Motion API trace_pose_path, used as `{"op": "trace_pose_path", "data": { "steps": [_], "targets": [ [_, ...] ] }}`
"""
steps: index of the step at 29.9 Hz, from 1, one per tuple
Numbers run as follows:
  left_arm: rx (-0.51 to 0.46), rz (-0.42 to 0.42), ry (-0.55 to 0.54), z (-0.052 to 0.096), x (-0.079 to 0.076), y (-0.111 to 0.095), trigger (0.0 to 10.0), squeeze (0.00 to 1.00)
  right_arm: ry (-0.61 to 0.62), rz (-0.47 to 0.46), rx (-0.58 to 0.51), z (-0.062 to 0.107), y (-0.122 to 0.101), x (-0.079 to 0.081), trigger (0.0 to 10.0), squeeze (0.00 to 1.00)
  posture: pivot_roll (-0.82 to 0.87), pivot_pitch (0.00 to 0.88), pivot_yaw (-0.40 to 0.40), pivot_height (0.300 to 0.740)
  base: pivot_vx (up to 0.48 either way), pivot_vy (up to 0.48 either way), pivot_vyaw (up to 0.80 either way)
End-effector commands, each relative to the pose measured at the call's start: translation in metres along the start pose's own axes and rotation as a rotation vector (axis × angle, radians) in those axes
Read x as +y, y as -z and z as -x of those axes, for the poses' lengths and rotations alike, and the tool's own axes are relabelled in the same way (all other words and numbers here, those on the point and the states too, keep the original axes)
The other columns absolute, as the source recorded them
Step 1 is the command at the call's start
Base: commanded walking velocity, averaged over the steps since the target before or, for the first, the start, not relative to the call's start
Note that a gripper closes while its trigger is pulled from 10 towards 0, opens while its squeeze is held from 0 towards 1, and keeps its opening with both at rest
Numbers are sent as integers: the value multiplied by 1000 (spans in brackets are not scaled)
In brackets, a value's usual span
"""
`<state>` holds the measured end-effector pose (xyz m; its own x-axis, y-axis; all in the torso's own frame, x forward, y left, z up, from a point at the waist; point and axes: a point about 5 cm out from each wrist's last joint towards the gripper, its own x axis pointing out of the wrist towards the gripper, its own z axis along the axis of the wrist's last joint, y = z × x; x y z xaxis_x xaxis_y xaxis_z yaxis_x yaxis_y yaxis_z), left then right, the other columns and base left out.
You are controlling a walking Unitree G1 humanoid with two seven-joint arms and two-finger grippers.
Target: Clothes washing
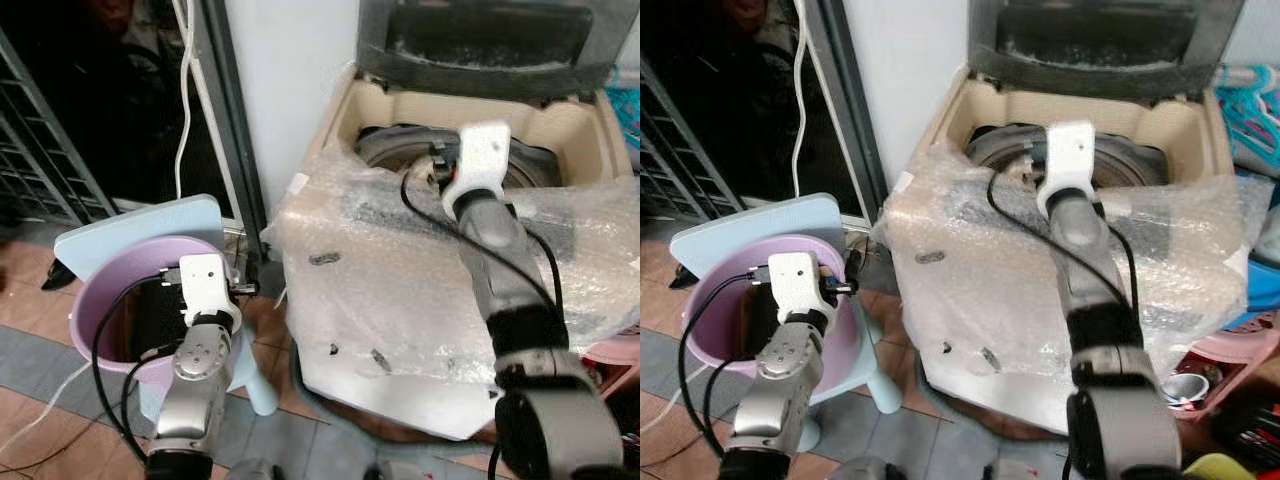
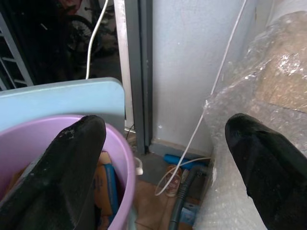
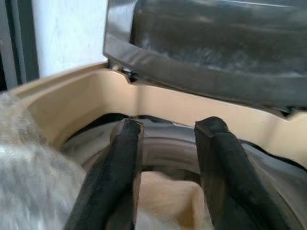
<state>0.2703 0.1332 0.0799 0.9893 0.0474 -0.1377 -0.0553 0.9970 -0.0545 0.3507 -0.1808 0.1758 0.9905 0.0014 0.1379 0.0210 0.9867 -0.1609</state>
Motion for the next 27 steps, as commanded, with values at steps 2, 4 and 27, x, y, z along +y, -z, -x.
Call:
{"op": "trace_pose_path", "data": {
  "steps": [2, 4, 27],
  "targets": [
    [-9, 10, 2, -1, -4, -4, 10000, 0, -13, 22, -82, 11, -11, -1, 10000, 1000, -65, 0, 64, 740, 0, 0, 0],
    [-14, 12, 5, -1, -4, -5, 10000, 0, -30, 35, -114, 22, -13, 2, 10000, 1000, -66, 0, 65, 740, 0, 0, 0],
    [-28, 12, 51, -3, -6, -9, 10000, 0, -79, 31, -36, 74, 4, 20, 10000, 749, -83, 0, 75, 740, -21, 0, -284]
  ]
}}
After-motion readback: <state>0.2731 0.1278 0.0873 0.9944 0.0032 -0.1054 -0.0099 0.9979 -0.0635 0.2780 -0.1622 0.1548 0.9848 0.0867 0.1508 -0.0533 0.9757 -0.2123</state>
